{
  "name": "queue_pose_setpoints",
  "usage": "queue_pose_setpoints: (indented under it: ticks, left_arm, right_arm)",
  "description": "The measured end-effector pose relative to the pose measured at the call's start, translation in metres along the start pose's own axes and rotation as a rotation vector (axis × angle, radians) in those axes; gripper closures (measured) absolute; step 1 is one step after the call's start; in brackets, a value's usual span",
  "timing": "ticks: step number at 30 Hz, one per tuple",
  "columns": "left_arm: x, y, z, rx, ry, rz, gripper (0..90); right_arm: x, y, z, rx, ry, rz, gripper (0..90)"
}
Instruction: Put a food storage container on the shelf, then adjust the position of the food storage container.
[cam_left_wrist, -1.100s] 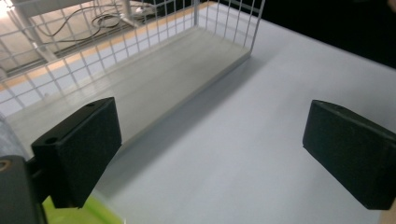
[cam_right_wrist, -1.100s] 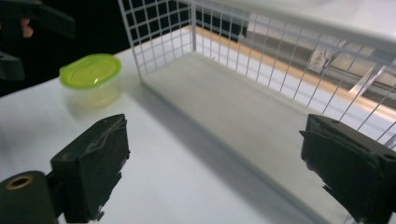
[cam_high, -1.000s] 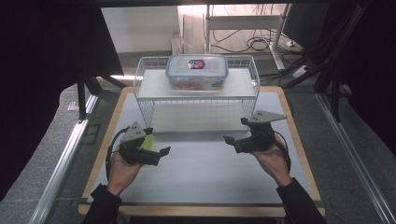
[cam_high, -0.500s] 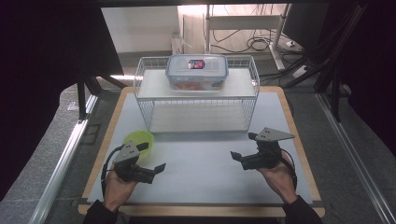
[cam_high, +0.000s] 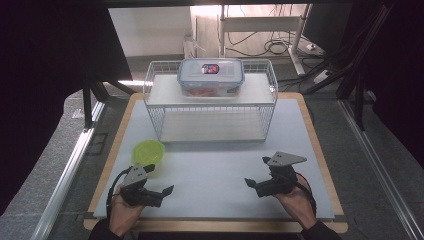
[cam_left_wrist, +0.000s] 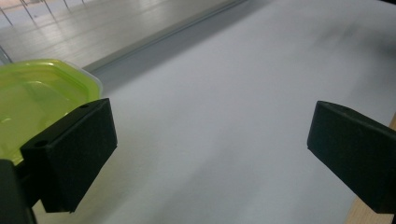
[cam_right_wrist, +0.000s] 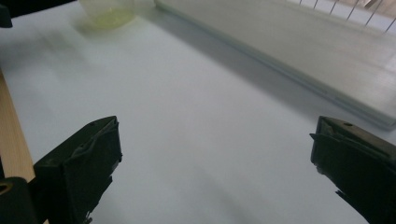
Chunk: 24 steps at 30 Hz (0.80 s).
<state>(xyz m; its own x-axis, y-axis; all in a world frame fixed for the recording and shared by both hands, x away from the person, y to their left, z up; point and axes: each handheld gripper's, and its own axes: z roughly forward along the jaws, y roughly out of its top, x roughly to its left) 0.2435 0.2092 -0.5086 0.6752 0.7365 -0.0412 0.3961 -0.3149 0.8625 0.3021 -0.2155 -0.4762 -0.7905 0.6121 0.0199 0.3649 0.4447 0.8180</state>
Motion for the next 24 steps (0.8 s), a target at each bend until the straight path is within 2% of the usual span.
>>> queue_pose_setpoints:
  ticks: [3,7,9,12,16,17,20,22,24]
  left_arm:
    - [0.000,0.001,0.000,0.000,0.009,0.004,1.3]
    - [0.002,0.003,-0.001,0.019,0.013,-0.025,2.9]
    - [0.004,0.004,-0.001,0.037,-0.004,-0.040,4.4]
    - [0.007,0.008,-0.003,0.047,0.006,-0.045,8.6]
    - [0.015,0.013,-0.005,0.056,0.028,-0.030,25.9]
    - [0.018,0.015,-0.006,0.058,0.029,-0.029,33.4]
    - [0.031,0.020,-0.009,0.047,0.038,-0.055,52.3]
    - [0.042,0.021,-0.009,0.034,0.030,-0.102,68.8]
    - [0.050,0.022,-0.009,0.043,0.056,-0.111,82.6]
  right_arm:
    - [-0.001,-0.006,0.002,0.021,-0.002,0.002,1.6]
    - [-0.002,-0.007,0.005,0.031,-0.004,-0.001,1.6]
    - [-0.003,-0.007,0.005,0.032,-0.002,0.006,1.6]
    - [-0.005,-0.008,0.006,0.036,0.008,0.025,2.1]
    - [-0.007,-0.008,0.007,0.041,0.010,0.036,2.3]
    - [-0.007,-0.008,0.007,0.041,0.009,0.036,2.4]
    - [-0.007,-0.008,0.007,0.043,0.012,0.037,2.7]
    - [-0.006,-0.007,0.008,0.046,0.020,0.044,3.1]
    - [-0.005,-0.007,0.010,0.054,0.039,0.052,3.3]
